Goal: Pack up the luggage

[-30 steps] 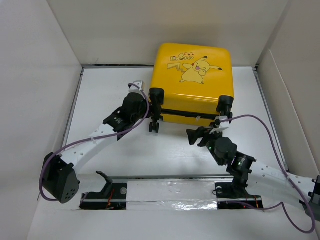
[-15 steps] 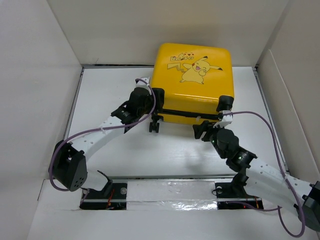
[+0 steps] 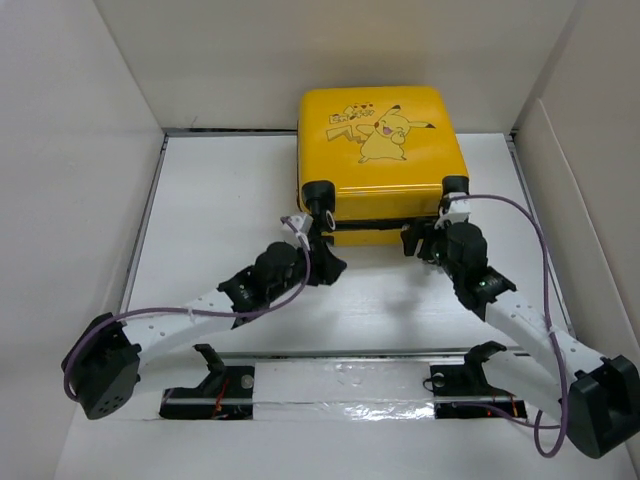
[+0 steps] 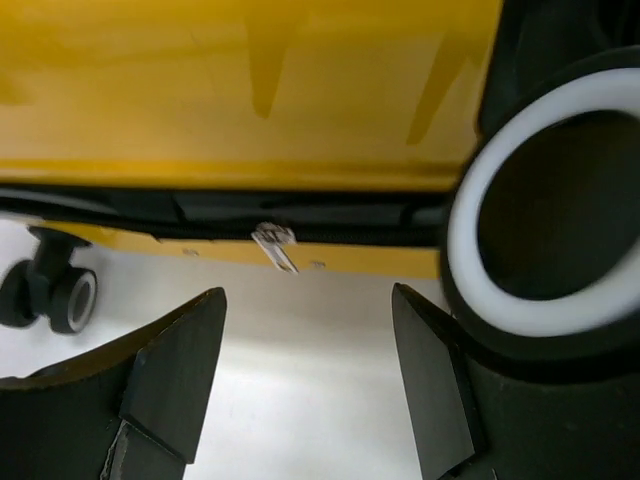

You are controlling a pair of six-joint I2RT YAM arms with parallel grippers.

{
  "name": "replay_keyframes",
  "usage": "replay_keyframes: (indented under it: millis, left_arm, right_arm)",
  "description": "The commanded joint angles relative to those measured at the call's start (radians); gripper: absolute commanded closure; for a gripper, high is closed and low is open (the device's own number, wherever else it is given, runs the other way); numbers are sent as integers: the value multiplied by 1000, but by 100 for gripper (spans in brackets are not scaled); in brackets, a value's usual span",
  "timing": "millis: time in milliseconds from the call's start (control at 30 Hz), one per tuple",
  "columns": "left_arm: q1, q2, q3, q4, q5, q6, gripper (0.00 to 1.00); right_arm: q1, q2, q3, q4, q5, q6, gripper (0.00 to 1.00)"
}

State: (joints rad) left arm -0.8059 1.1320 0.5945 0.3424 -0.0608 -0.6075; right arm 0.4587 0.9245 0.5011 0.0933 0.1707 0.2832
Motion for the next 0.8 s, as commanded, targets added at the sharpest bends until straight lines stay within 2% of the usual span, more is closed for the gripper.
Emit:
replay_keyframes:
  millis: [0, 167, 267, 300, 367, 400, 433, 467, 500, 567, 633, 767]
  left_arm:
    - [-119, -52, -62, 41, -8, -87, 100]
    - [-176, -54, -39, 66, -30, -95, 100]
    - [-176, -70, -18, 66, -25, -84, 100]
    - [-176, -99, 5, 17, -48, -78, 100]
    - [-176, -141, 27, -51, -156, -55, 100]
    - [-176, -179, 48, -119, -198, -49, 99]
    - [-159, -192, 60, -155, -226, -44, 91]
    - [-141, -199, 86, -189, -241, -41, 66]
    - [-103, -201, 96, -225, -232, -37, 52]
    - [-92, -190, 113, -250, -223, -26, 37]
    - [-92, -154, 126, -238, -203, -14, 33]
    - [-82, -104, 154, -209, -149, 2, 31]
  right_arm:
    - [-55, 48, 103, 141, -195, -122, 28]
    - [-55, 131, 171, 111, -244, -131, 32]
    - [-55, 96, 84, 160, -217, -64, 37]
    - [-55, 47, 6, 186, -197, -20, 39]
    - [-46, -8, -74, 271, -177, 28, 49]
    - [-46, -57, -108, 293, -142, 59, 50]
    - [-46, -73, -145, 302, -125, 65, 51]
    - [-46, -82, -151, 299, -82, 68, 51]
    - [-46, -85, -148, 290, -68, 60, 51]
    - [-81, -52, -98, 246, -68, 37, 45]
    - [-121, -1, -56, 236, -98, 14, 39]
    - [-160, 88, -29, 279, -135, -10, 39]
